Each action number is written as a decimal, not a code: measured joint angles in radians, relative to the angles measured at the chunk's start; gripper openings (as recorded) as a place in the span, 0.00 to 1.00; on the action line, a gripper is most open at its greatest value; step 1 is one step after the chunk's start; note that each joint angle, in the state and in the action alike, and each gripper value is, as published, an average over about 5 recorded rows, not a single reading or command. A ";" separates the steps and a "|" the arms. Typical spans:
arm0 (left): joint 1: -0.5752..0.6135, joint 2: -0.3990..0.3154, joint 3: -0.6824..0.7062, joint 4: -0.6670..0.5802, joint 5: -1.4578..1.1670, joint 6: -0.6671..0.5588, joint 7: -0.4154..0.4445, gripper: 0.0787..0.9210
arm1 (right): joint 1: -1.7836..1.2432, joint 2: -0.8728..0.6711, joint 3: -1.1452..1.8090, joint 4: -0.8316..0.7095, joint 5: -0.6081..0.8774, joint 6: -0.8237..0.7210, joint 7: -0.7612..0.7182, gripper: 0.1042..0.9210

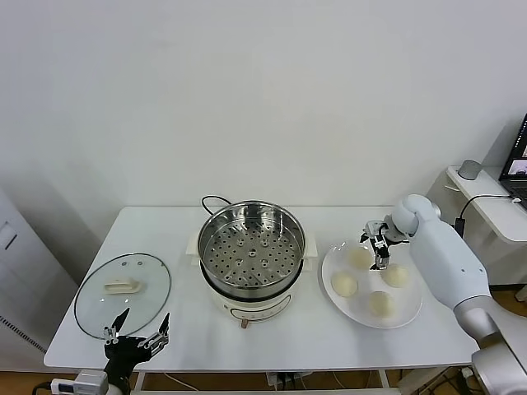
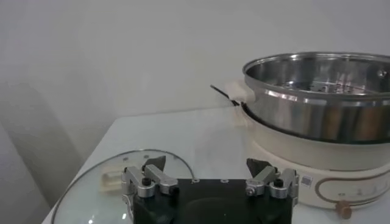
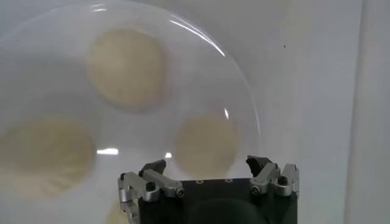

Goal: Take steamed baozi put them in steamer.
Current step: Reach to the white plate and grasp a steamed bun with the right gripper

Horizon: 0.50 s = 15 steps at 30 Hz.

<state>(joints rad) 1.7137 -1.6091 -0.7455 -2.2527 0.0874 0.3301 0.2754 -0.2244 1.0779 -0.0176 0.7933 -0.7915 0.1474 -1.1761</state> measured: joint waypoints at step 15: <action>-0.002 0.000 0.000 0.002 0.003 0.001 0.001 0.88 | 0.012 0.029 0.012 -0.041 -0.018 -0.005 0.014 0.77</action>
<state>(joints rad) 1.7121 -1.6090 -0.7456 -2.2503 0.0899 0.3310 0.2762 -0.2124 1.1069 -0.0061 0.7524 -0.8092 0.1424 -1.1621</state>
